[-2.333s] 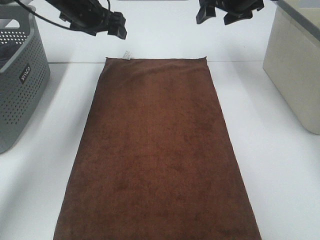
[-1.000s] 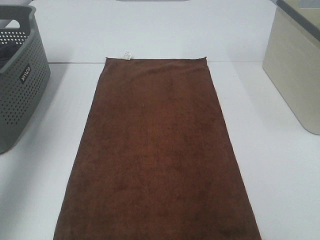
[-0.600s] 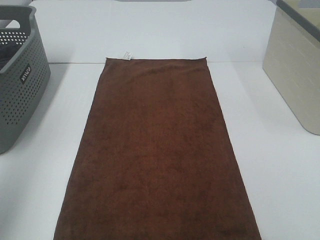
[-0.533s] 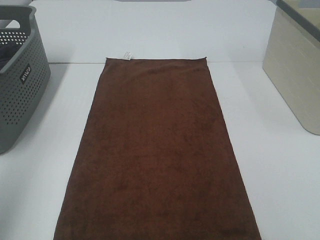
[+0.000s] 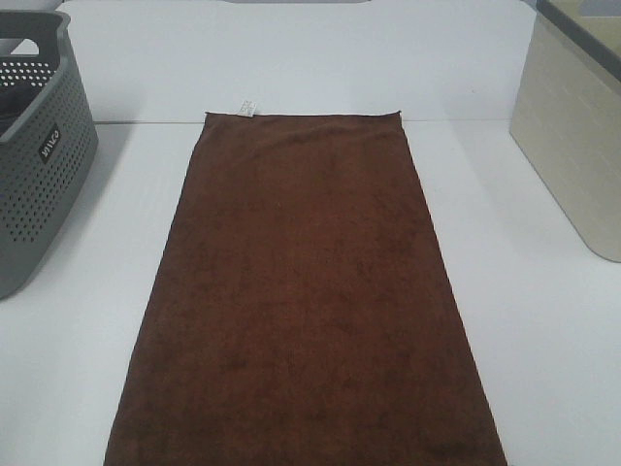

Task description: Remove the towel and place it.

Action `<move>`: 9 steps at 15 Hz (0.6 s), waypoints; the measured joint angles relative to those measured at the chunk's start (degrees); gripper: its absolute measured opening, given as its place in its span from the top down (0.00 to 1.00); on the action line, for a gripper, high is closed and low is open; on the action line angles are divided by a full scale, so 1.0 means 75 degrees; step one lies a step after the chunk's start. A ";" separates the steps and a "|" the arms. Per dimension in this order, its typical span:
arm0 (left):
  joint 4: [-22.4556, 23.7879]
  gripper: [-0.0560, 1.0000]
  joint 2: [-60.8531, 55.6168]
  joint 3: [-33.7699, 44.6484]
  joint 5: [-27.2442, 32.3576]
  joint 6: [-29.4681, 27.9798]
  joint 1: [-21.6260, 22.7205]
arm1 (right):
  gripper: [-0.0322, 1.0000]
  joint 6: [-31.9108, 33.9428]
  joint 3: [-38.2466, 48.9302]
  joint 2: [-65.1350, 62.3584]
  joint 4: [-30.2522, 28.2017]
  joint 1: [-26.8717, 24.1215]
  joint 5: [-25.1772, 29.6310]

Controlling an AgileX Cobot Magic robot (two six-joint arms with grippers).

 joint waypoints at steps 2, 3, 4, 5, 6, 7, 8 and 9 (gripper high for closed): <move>-0.0374 0.20 -0.0932 0.0489 0.0000 0.0000 0.0000 | 0.20 -0.0031 0.0229 -0.0382 0.0000 0.0000 -0.0038; -0.0474 0.20 -0.1138 0.0604 0.0008 0.0000 0.0000 | 0.20 -0.0084 0.0390 -0.0443 0.0000 0.0000 -0.0046; -0.0596 0.20 -0.1345 0.0741 0.0107 0.0000 0.0000 | 0.20 -0.0092 0.0596 -0.0443 0.0000 0.0000 -0.0053; -0.0642 0.20 -0.1367 0.0756 0.0115 0.0015 0.0000 | 0.20 -0.0092 0.0894 -0.0443 0.0000 0.0000 -0.0107; -0.0688 0.20 -0.1367 0.0756 0.0115 0.0015 0.0000 | 0.20 -0.0099 0.1008 -0.0443 0.0000 0.0000 -0.0145; -0.0703 0.20 -0.1367 0.0756 0.0115 0.0023 0.0000 | 0.20 -0.0138 0.1138 -0.0443 0.0000 0.0000 -0.0344; -0.0718 0.20 -0.1367 0.0756 0.0115 0.0023 0.0000 | 0.20 -0.0138 0.1230 -0.0443 0.0008 0.0000 -0.0672; -0.0718 0.20 -0.1367 0.0756 0.0115 0.0023 0.0000 | 0.20 -0.0145 0.1383 -0.0443 0.0023 0.0000 -0.0993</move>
